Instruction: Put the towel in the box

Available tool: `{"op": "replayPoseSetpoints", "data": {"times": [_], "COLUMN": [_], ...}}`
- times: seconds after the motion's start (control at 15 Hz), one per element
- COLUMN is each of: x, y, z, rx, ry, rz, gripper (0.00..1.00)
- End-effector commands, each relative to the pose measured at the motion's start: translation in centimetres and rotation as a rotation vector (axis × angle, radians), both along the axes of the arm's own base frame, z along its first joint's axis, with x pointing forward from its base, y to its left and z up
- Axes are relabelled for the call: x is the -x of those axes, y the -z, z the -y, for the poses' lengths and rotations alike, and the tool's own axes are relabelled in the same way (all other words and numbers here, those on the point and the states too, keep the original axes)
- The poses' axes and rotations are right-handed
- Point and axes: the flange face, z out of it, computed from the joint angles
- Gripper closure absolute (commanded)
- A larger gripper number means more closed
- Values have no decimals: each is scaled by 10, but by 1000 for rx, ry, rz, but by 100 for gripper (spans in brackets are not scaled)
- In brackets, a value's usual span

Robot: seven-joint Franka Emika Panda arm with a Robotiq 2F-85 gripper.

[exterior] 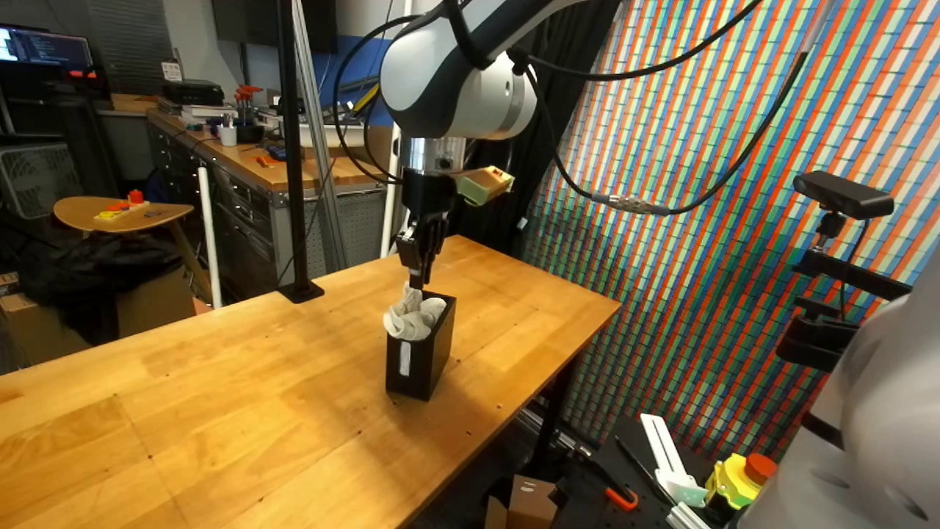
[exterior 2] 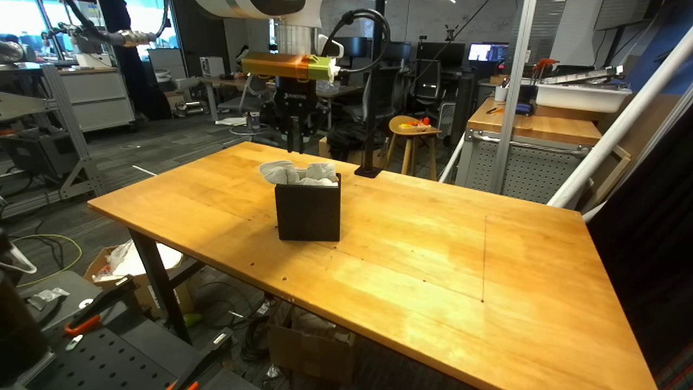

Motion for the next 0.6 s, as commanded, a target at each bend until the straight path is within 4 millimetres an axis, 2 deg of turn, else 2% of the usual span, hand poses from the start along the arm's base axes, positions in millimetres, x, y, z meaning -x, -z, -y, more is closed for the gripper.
{"op": "replayPoseSetpoints", "data": {"times": [0.0, 0.53], "x": [7, -5], "y": [-6, 11], "z": [-3, 1], "rx": [8, 1], "ry": [-41, -132], "rz": [29, 21], "gripper": [100, 100]}}
